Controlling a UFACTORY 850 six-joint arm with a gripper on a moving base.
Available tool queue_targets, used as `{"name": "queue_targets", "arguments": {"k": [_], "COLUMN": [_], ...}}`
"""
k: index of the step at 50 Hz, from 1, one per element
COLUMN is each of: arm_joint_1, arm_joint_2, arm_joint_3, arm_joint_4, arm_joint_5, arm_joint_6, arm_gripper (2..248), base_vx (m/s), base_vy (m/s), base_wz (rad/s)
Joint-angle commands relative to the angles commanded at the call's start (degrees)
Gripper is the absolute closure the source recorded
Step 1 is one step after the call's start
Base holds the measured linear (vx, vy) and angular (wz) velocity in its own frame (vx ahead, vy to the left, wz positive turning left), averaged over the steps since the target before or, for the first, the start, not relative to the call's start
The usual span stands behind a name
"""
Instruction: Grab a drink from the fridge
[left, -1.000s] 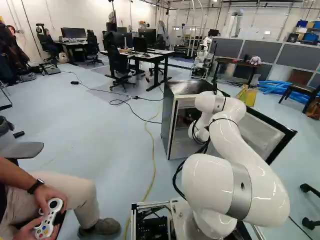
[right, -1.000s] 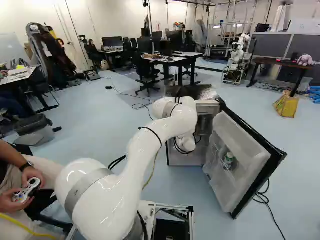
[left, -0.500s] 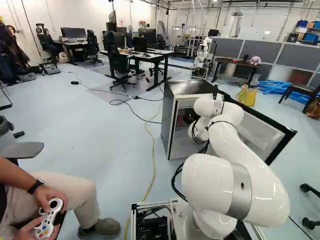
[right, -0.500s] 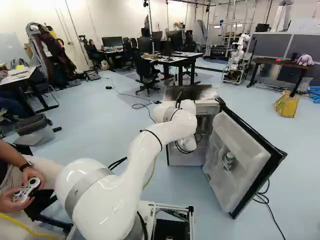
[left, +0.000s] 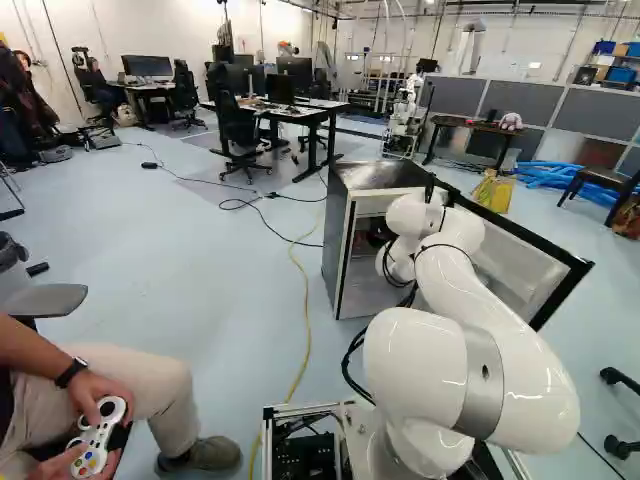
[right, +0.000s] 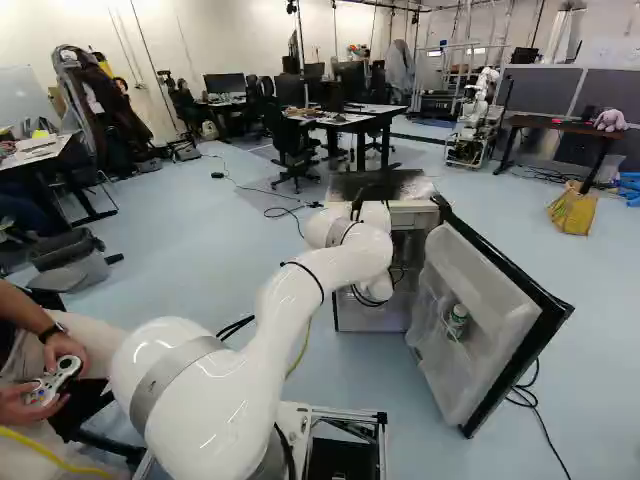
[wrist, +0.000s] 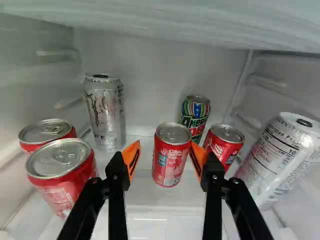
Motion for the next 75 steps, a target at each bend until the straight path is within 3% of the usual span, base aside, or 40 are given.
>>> {"name": "queue_targets", "arguments": {"k": [20,21,25,26,32,45,75], "arm_joint_1": [0.1,0.1,0.1,0.1,0.1,0.0,-0.6], "arm_joint_2": [-0.3,-0.3,-0.3,-0.3,-0.3,0.4,6.5], "arm_joint_3": [-0.5,-0.5,-0.5,-0.5,-0.5,0.7,11.6], "arm_joint_4": [0.0,0.0,0.0,0.0,0.0,0.0,0.0], "arm_joint_5": [0.0,0.0,0.0,0.0,0.0,0.0,0.0], "arm_joint_6": [0.0,0.0,0.0,0.0,0.0,0.0,0.0], "arm_gripper": [97,126,126,158,165,165,165], "base_vx": [0.0,0.0,0.0,0.0,0.0,0.0,0.0], "base_vy": [0.0,0.0,0.0,0.0,0.0,0.0,0.0], "base_wz": [0.0,0.0,0.0,0.0,0.0,0.0,0.0]}}
